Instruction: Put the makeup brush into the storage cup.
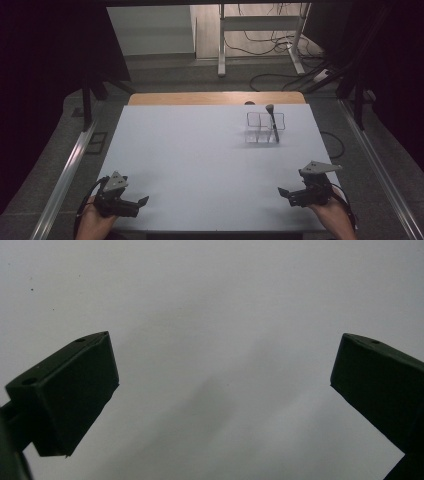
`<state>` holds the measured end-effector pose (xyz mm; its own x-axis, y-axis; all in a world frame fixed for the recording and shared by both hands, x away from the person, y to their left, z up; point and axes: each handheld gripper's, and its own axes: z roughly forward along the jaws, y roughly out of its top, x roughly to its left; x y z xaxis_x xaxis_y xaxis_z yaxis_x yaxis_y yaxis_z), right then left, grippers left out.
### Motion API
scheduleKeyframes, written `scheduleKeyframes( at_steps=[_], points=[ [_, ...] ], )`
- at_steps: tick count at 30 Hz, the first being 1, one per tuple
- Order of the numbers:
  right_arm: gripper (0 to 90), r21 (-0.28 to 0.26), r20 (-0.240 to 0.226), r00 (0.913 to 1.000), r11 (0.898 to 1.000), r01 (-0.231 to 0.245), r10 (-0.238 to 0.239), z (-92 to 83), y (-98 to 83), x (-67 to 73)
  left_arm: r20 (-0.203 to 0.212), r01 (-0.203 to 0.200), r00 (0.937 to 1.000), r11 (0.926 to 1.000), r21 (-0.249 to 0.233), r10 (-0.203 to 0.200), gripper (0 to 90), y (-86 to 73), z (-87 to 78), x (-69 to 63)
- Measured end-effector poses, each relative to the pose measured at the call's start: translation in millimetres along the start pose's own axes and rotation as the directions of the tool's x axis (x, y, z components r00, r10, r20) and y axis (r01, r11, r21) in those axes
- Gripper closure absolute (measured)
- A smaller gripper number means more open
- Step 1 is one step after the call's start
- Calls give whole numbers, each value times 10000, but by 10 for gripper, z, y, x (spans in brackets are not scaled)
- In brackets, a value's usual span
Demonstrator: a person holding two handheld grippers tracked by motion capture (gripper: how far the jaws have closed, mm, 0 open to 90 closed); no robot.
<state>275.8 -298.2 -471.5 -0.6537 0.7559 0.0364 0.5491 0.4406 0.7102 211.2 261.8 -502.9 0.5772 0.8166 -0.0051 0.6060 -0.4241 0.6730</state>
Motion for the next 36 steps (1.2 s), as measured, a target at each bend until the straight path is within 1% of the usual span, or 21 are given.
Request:
scheduleKeyframes(
  at_steps=[8,13,24,36],
  points=[
    [0,5,126,9999,10000,-27,27,-66,-64,-17,3,1,10000,10000,-8,-1,0,0,0,1],
    [0,3,174,9998,9999,-132,131,-115,-107,-33,-2,-5,10000,10000,12,5,0,0,1,0],
    [0,199,385,9991,9996,-205,197,-202,-215,-57,8,-32,10000,10000,16,32,0,1,3,-3],
    [0,284,611,9969,9982,-519,501,-300,-332,-90,36,-15,10000,10000,67,15,0,4,6,-6]
  ],
)
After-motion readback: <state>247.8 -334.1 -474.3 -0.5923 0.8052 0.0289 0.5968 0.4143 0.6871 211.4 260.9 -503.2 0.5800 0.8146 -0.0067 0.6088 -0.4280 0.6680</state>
